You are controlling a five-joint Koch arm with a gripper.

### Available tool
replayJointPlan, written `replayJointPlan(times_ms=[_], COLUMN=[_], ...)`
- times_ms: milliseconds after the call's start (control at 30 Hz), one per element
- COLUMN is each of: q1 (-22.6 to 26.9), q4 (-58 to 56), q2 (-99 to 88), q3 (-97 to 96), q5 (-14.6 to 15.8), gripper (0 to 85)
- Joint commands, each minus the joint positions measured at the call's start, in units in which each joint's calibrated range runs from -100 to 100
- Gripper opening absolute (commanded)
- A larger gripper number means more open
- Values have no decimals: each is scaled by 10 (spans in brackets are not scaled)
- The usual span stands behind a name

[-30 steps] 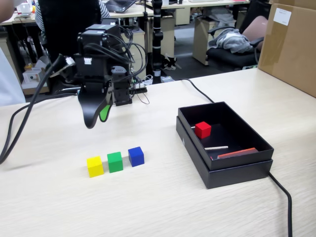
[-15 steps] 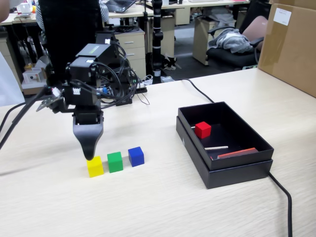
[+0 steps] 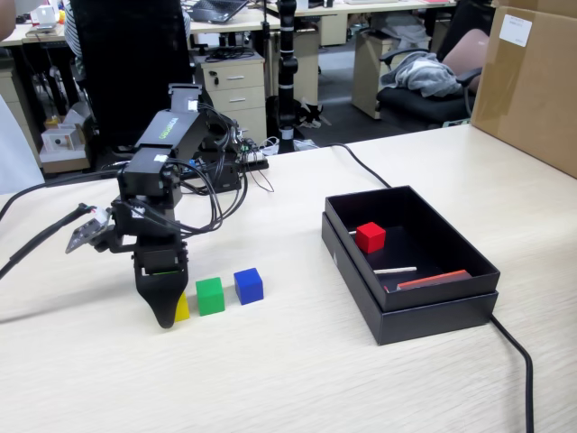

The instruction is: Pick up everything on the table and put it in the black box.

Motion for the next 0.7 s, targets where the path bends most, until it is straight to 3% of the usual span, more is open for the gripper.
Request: replayJointPlan(times_ms=[0,133,300,467,667], q1=[-5,-11,15,97,220], q4=[27,27,27,27,27], q2=[-21,-103,-373,-573,-620], q3=[43,14,-120,-221,-225], q5=[-3,-3,3,46,113], gripper=[92,92,92,93,93])
